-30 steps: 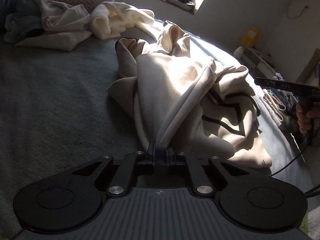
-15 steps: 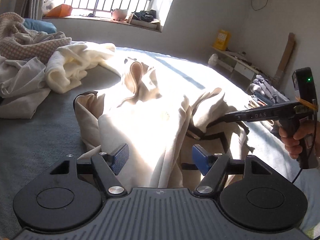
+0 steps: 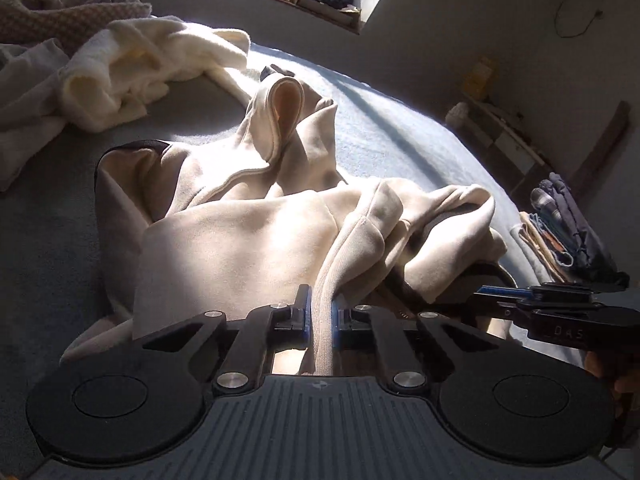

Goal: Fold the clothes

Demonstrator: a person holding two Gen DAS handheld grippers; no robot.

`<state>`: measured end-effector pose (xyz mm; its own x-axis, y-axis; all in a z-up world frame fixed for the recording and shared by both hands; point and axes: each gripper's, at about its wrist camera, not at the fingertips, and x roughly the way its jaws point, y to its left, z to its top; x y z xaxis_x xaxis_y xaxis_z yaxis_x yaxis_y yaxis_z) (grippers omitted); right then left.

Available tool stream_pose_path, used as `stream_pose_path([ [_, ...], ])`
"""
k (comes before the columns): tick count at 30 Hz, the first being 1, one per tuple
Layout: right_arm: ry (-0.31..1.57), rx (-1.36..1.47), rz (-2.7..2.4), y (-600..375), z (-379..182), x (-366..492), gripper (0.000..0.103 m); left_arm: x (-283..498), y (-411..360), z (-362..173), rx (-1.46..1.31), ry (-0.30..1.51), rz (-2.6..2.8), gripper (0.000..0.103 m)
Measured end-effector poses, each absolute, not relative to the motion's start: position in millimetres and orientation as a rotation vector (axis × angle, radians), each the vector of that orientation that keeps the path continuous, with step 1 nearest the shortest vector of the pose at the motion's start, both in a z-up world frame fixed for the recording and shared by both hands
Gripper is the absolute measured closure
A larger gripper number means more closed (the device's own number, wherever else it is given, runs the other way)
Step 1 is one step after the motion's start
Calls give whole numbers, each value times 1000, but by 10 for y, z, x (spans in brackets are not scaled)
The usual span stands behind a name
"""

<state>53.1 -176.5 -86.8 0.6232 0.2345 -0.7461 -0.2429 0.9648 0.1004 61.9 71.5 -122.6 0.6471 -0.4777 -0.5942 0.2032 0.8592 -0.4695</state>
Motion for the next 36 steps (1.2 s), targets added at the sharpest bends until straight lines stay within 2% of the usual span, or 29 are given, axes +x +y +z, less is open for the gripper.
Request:
stream_pose_path([
  [6,875,88,280,-1831,-942,687,82,398,1418,-1302,-621,750,-294,99],
  [16,902,175,376,-1714,-976,842,81,-415,2323,-1442,-652,795,-25,99],
  [19,913,207,404,-1676,-990,886,74,-714,2570,-1558,-675,859,70,99],
  [21,936,259,424,-1643,-1016,904,57,-886,2686,-1614,-678,892,118,99],
  [23,963,343,452,-1634,-1044,931,50,-1037,2773,-1635,-689,917,137,95],
  [26,1012,510,539,-1631,-1084,969,50,-1187,2853,-1581,-689,938,128,87],
  [28,1037,570,568,-1597,-1103,992,48,-1290,2925,-1535,-675,953,132,86],
  [30,1093,587,563,-1541,-1173,1041,42,-1395,3007,-1488,-661,964,139,87],
  [34,1222,634,514,-1428,-1440,1117,42,-1455,3073,-1329,-649,924,117,86],
  [36,1207,674,525,-1378,-1506,1108,44,-1363,2992,-1265,-626,887,73,83],
])
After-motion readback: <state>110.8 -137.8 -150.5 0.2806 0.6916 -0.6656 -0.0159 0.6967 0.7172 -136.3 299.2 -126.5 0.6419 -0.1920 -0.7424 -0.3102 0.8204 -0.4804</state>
